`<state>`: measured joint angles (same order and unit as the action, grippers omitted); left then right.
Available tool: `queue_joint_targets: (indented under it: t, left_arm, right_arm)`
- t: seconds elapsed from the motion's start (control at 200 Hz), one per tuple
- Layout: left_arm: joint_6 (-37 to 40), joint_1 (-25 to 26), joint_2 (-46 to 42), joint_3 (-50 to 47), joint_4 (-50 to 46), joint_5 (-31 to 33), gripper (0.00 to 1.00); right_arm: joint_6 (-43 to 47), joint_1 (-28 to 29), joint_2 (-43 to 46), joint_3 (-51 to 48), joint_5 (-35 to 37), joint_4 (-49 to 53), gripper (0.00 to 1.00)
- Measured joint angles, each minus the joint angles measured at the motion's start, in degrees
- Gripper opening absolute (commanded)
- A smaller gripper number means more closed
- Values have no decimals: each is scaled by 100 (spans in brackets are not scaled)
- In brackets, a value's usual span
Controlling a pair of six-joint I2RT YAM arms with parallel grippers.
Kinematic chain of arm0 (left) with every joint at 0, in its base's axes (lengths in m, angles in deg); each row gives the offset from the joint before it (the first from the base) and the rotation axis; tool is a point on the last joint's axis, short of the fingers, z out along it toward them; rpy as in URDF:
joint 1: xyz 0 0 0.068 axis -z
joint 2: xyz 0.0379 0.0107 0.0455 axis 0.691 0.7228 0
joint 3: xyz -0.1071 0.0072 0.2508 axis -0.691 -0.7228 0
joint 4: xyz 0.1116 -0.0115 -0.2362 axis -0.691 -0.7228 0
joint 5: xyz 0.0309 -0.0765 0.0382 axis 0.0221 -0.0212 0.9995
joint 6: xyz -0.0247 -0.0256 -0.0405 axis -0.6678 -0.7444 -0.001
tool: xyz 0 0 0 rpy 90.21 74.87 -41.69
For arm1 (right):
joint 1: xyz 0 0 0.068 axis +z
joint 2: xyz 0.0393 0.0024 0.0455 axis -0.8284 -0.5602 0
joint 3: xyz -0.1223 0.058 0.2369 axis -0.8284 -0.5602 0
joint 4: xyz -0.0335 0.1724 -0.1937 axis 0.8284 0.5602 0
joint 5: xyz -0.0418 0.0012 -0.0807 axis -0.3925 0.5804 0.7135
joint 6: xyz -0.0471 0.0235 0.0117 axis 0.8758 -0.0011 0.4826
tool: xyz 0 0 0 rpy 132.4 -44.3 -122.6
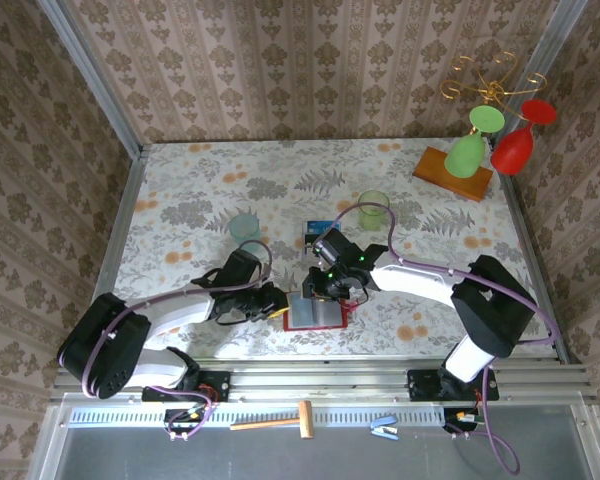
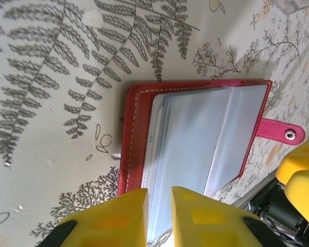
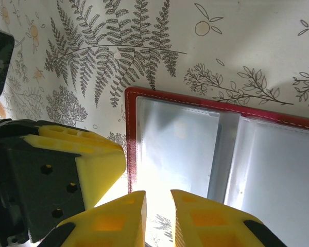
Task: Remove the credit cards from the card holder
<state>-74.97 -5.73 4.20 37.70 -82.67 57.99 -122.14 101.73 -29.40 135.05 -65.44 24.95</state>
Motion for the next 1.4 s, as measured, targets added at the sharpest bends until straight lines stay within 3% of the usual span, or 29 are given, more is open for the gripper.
queue_joint_targets:
  t: [0.44,1.4]
  left_arm:
    - [70,-20,332,13,44,-20,8]
    - [184,-20,356,9,-7,-87,8]
  right_arm:
    - [-76,7,-326,0,-254,-184,21]
    - [-118,22,-758,-39,-400,-251,21]
